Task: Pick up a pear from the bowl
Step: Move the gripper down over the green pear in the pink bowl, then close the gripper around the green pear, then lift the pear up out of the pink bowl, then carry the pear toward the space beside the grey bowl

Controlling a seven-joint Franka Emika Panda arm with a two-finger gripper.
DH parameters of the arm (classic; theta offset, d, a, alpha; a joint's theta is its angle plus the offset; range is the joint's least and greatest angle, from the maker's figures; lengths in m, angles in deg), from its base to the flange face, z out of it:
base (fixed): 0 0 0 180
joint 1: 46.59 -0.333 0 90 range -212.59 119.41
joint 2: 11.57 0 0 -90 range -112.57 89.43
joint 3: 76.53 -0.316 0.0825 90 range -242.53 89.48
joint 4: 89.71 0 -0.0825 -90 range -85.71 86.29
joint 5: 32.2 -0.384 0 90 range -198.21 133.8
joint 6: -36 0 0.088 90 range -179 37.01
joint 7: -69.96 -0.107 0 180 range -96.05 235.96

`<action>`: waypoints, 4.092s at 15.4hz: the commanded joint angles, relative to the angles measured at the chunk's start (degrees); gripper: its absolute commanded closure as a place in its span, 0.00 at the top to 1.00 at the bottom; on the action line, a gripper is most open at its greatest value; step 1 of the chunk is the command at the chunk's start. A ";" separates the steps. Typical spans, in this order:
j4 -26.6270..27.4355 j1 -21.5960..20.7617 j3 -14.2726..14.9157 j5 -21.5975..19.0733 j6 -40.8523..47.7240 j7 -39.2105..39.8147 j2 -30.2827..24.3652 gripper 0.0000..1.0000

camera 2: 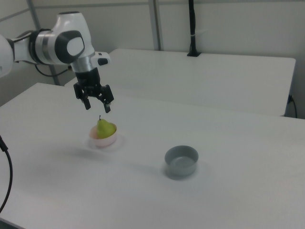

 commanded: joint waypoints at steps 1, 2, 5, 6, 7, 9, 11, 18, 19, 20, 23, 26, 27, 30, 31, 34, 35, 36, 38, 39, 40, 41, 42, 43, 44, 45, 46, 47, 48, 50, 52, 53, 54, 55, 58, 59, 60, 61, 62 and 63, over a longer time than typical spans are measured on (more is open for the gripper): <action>0.24 -0.75 -0.17 -0.86 -4.47 -0.89 3.42 1.00; 0.16 -0.92 -0.25 -0.86 -5.61 -0.89 4.48 1.00; 0.07 -2.15 -0.25 -0.42 -8.61 -0.89 7.82 1.00; 0.07 -2.85 -0.25 -0.33 -9.22 -0.98 8.70 1.00; 0.07 -3.29 -0.25 -0.33 -9.66 -0.98 9.49 1.00; 0.07 -3.47 -0.25 -0.42 -10.98 -1.50 10.46 1.00; 0.07 -4.00 -0.25 -0.42 -12.83 -2.99 11.69 1.00; -0.28 -4.09 -0.25 -0.24 -14.41 -3.26 13.72 1.00; -0.28 -4.00 -0.25 -0.16 -14.50 -3.26 13.80 1.00; -0.28 -4.09 -0.25 0.02 -14.94 -3.26 14.15 1.00; -0.11 -4.09 -0.25 0.02 -18.01 -3.26 14.68 0.96; -0.20 -3.91 -0.25 0.46 -18.02 -3.18 15.12 0.89; -0.20 -3.91 -0.25 0.46 -18.11 -3.18 15.21 0.88; -0.20 -4.00 -0.25 1.07 -18.19 -3.09 15.47 0.80; -0.11 -4.09 -0.25 1.25 -18.28 -3.00 15.39 0.72; -0.11 -4.09 -0.25 1.25 -18.20 -2.91 15.39 0.49; -0.11 -4.09 -0.25 1.25 -18.19 -2.91 15.30 0.47; -0.11 -4.09 -0.25 1.25 -18.02 -2.91 15.13 0.47; -0.02 -4.18 -0.25 1.16 -17.06 -3.00 14.42 0.47; -0.11 -4.09 -0.25 1.16 -15.66 -3.00 13.64 0.47; -0.11 -4.09 -0.25 1.16 -13.64 -2.83 12.41 0.47; -0.28 -4.00 -0.25 1.16 -11.54 -2.91 11.09 0.47; -0.28 -3.74 -0.25 1.08 -9.69 -2.91 9.60 0.47; -0.28 -3.56 -0.25 0.90 -7.75 -2.74 7.93 0.47; -0.28 -3.47 -0.25 0.81 -6.17 -2.65 6.70 0.47; -0.37 -3.39 -0.17 0.55 -5.02 -2.74 5.73 0.47; -0.37 -3.21 -0.17 0.55 -4.14 -2.74 4.59 0.47; -0.37 -2.60 -0.17 0.46 -3.26 -2.74 3.45 0.48; -0.46 -2.16 -0.08 0.46 -2.21 -2.74 2.56 0.48; -0.46 -1.28 0.10 0.46 -1.06 -2.56 1.24 0.48; -0.46 -0.75 0.45 0.46 -1.14 -2.21 1.15 0.48; -0.46 0.21 0.62 0.81 -1.23 -1.86 1.06 0.48; -0.46 1.61 0.62 0.98 -1.32 -0.99 1.06 0.48; -0.46 2.93 0.62 1.07 -1.67 0.67 1.15 0.48; -0.37 7.76 0.62 1.16 -1.76 4.89 1.24 0.48; -0.37 8.82 0.62 1.16 -1.85 6.04 1.41 0.48; -0.20 9.61 0.54 1.16 -2.19 6.92 1.85 0.48; 0.50 9.88 0.54 1.25 -3.59 7.71 2.29 0.48; 2.42 9.97 0.62 1.25 -5.95 7.90 3.25 0.48; 3.92 10.06 0.62 1.69 -8.76 7.90 3.52 0.48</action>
